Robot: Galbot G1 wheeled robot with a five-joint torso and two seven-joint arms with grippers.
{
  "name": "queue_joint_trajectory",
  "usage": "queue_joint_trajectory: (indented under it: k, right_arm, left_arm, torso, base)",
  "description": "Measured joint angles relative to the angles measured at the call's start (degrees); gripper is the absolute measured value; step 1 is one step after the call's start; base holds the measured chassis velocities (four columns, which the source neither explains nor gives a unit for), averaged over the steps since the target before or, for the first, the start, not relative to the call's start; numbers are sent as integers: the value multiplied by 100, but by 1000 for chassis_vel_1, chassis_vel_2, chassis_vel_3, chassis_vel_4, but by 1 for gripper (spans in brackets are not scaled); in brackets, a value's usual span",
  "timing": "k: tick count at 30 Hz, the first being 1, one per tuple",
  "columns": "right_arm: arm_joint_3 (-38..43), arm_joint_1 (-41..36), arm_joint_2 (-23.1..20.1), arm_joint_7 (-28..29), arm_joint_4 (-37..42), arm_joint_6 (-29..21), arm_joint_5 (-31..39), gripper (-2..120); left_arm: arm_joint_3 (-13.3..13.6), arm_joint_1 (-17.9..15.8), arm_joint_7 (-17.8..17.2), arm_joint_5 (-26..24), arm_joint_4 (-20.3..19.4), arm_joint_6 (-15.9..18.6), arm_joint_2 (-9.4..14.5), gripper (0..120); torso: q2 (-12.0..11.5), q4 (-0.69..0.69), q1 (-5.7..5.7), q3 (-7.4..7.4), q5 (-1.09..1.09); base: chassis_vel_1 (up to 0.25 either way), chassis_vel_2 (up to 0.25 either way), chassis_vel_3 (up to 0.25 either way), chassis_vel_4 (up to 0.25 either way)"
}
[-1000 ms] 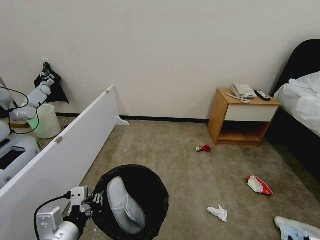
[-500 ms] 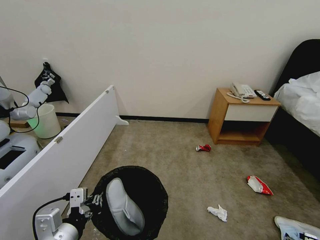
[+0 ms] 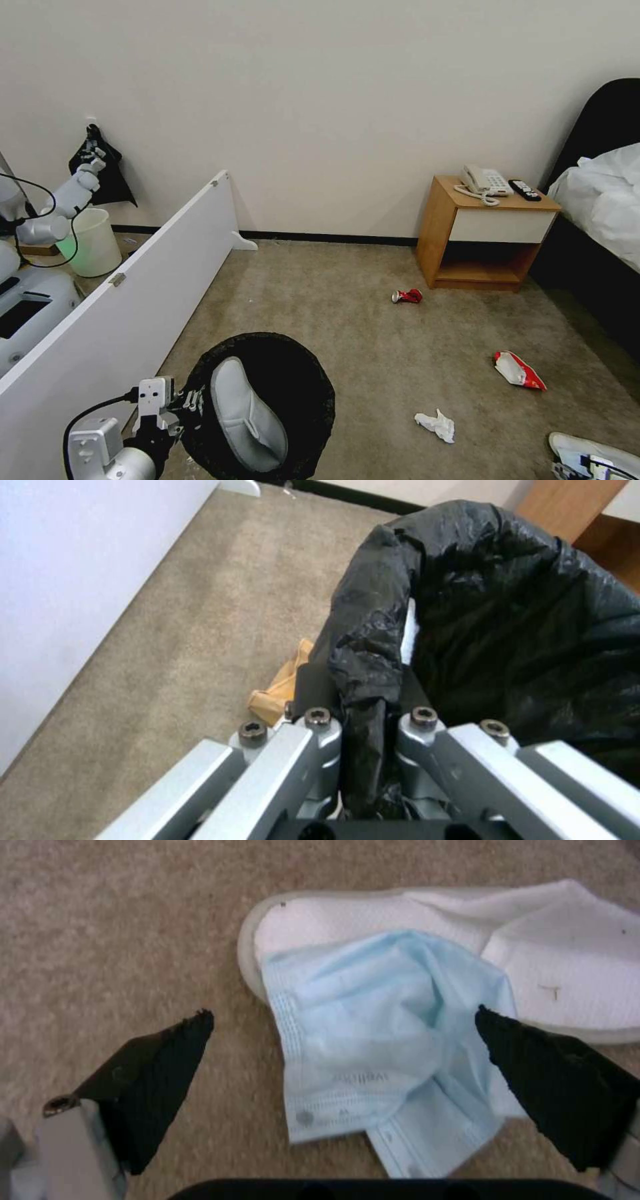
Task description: Pick up the trash bin, then pick up the garbage from the floor and place it into the trash bin.
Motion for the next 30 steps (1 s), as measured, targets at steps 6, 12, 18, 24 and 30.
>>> queue_joint_trajectory:
  k: [6, 12, 18, 24, 30]
  right_arm:
    - [27, 242, 37, 24, -271, 4, -75, 93]
    - [139, 358, 23, 40, -538, 4, -206, 65]
    - [229, 410, 8, 46, -683, -2, -271, 43]
    - [301, 463, 13, 39, -818, -5, -339, 25]
    - [314, 474, 8, 28, -834, -7, -343, 3]
  left_arm:
    - [0, -4, 0, 0, -7, -1, -9, 4]
    - [10, -12, -1, 0, -8, 0, -10, 4]
    - [17, -14, -2, -3, 1, 0, -7, 4]
    - [11, -6, -2, -15, -2, 0, 2, 4]
    - [8, -1, -2, -22, -21, 0, 5, 4]
  torso:
    - [0, 1, 0, 0, 0]
    - [0, 0, 0, 0, 0]
    - [0, 0, 0, -1, 0]
    - [0, 0, 0, -1, 0]
    - [0, 0, 0, -1, 0]
  base:
    - [0, 0, 0, 0]
    - [0, 0, 0, 0]
    - [0, 0, 0, 0]
    - [0, 0, 0, 0]
    - [0, 0, 0, 0]
